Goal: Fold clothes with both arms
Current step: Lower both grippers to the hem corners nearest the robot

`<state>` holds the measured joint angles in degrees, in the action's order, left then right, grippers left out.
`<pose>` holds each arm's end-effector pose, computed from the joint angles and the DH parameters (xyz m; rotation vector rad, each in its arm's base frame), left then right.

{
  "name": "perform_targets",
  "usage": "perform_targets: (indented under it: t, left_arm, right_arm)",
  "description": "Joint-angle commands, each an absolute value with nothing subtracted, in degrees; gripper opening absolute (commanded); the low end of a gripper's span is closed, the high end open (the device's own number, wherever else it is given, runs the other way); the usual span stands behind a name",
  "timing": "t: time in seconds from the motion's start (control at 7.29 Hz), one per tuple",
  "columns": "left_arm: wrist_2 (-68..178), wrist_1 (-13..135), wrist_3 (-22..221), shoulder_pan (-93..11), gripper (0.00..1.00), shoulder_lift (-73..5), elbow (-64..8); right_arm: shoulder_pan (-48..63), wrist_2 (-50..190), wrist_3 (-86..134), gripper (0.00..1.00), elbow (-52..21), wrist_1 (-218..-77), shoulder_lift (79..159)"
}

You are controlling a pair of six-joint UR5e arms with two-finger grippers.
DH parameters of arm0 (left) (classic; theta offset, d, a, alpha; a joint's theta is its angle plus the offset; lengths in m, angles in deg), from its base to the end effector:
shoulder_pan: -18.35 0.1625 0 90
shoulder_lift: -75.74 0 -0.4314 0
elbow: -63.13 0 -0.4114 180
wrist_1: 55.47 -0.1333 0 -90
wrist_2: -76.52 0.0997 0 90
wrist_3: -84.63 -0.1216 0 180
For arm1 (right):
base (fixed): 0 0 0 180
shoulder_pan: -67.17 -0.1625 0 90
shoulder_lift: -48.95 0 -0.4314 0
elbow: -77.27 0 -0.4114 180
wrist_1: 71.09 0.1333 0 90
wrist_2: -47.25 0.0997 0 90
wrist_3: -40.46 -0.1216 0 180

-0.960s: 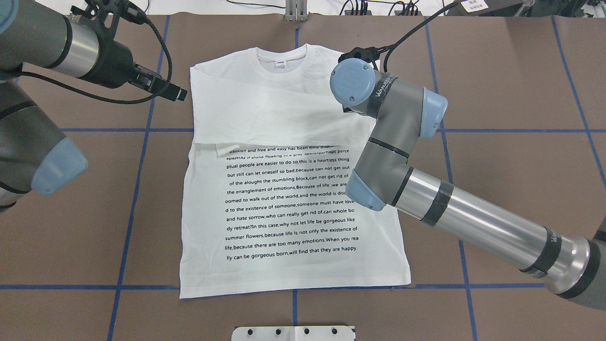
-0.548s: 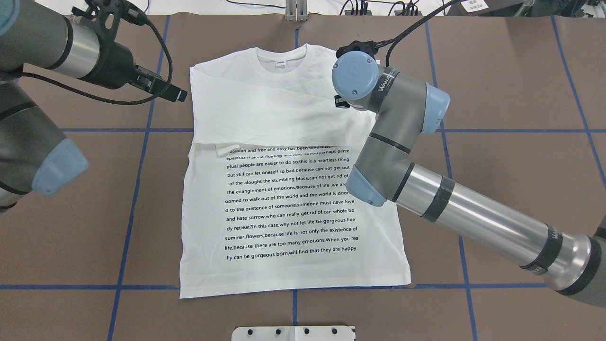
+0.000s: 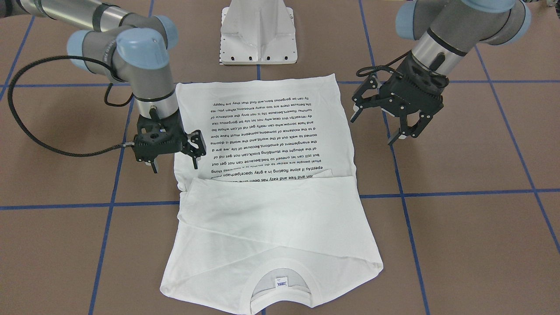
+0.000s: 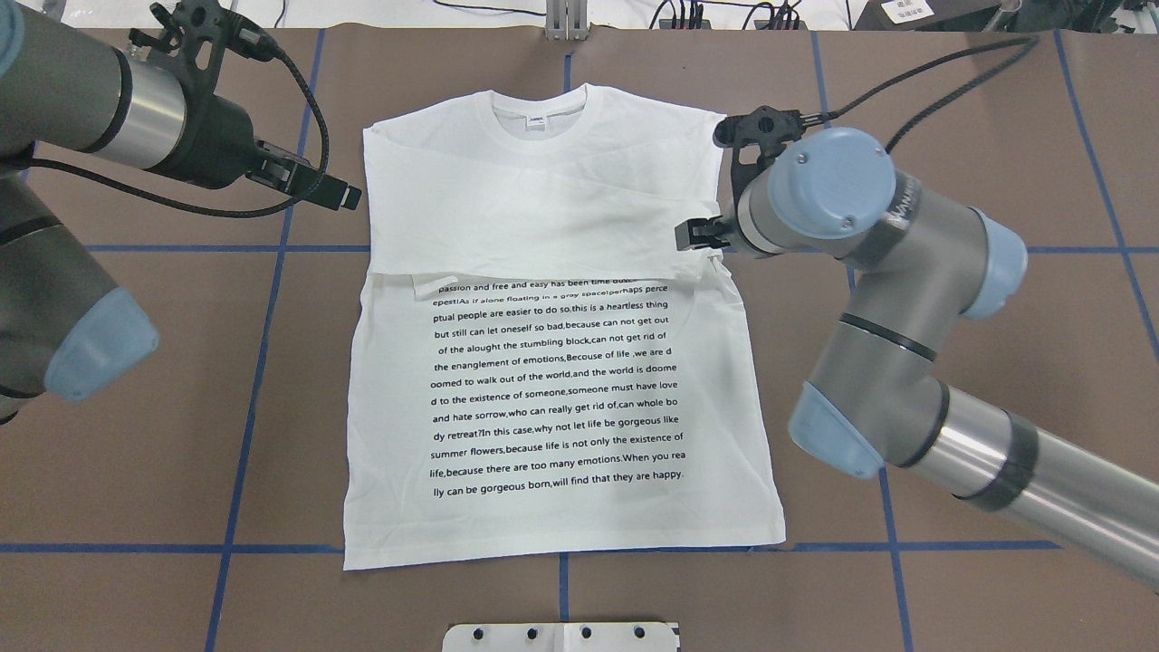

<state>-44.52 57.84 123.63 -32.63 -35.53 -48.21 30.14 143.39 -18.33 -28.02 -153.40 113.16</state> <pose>0.3198 -0.5068 0.2375 0.5688 1.0786 0.3116 -0.4500 -0.4902 0.2853 0.3937 -0.7604 0.0497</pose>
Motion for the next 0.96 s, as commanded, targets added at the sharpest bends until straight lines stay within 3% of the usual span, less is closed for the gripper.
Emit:
perform_targets:
  t: [0.0, 0.55, 0.82]
  left_arm:
    - [-42.24, 57.73, 131.52, -28.09, 1.00, -29.05, -56.63]
    - [-22.85, 57.64, 149.88, -7.28, 1.00, -18.16, -65.44]
    - [-12.82, 57.47, 158.76, 3.18, 1.00, -14.19, -64.84]
  right_arm:
    - [34.27, 143.49, -26.97, 1.00, -41.43, -152.92, 122.75]
    - [48.74, 135.47, -42.02, 1.00, -54.02, -151.96, 136.11]
    - [56.77, 127.78, -49.15, 1.00, -54.04, -151.34, 137.98]
